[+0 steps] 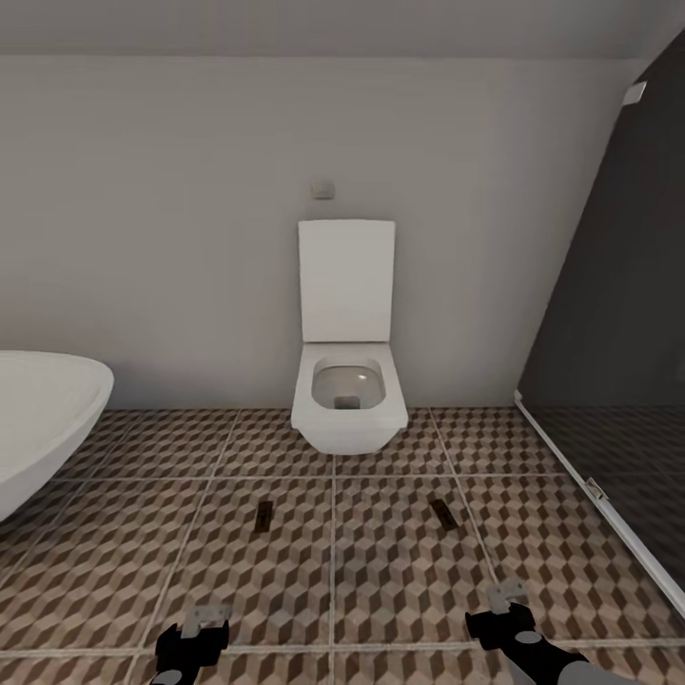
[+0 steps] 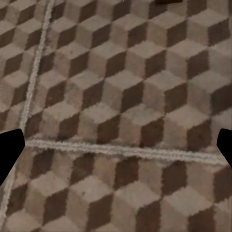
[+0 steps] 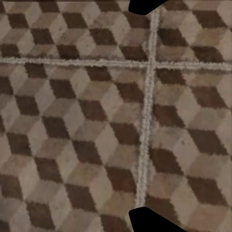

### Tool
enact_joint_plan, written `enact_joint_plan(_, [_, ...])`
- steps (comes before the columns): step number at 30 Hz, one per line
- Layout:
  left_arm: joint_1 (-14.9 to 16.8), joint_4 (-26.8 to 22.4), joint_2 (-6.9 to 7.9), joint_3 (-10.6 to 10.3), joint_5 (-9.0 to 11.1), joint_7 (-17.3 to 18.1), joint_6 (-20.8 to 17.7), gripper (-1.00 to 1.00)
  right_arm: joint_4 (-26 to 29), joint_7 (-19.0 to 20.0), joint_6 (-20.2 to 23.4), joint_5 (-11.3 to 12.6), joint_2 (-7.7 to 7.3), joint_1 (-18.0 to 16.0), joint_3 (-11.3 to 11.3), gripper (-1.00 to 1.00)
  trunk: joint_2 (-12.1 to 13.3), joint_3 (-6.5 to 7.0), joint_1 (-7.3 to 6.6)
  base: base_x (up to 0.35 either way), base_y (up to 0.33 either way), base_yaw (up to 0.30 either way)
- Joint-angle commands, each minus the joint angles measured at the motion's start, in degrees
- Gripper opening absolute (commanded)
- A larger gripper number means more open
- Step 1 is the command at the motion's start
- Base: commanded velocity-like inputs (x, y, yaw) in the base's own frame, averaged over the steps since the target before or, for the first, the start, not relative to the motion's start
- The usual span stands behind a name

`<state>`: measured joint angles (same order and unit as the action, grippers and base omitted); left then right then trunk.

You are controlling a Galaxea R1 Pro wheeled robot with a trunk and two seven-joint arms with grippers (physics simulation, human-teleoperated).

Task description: Take the four mousetraps from the cabinet in the bathroom and place them on the bathroom floor. Make sure all four end up on the same floor surface, and ensure that at least two of them are either under or directly next to the same bathroom sink.

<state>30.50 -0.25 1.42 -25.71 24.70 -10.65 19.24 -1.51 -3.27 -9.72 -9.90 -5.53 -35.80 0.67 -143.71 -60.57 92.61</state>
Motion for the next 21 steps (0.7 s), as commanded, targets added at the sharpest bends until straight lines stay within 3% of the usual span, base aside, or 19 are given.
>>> enact_joint_plan(1, [-0.07,-0.02,-0.02,-0.49,0.45,-0.24,0.07,1.00,-0.16,-0.26,-0.22,-0.53,-0.02,-0.05,0.04,1.00,0.00,0.18,-0.04,0.000,0.000,0.000])
enact_joint_plan(21, [-1.03,-0.01,-0.18,-0.49,1.04,-0.48,-0.13,1.00,-0.16,-0.62,-0.05,-0.56,-0.78,1.32,0.09,1.00,0.27,4.61,-0.55,0.000,0.000,0.000])
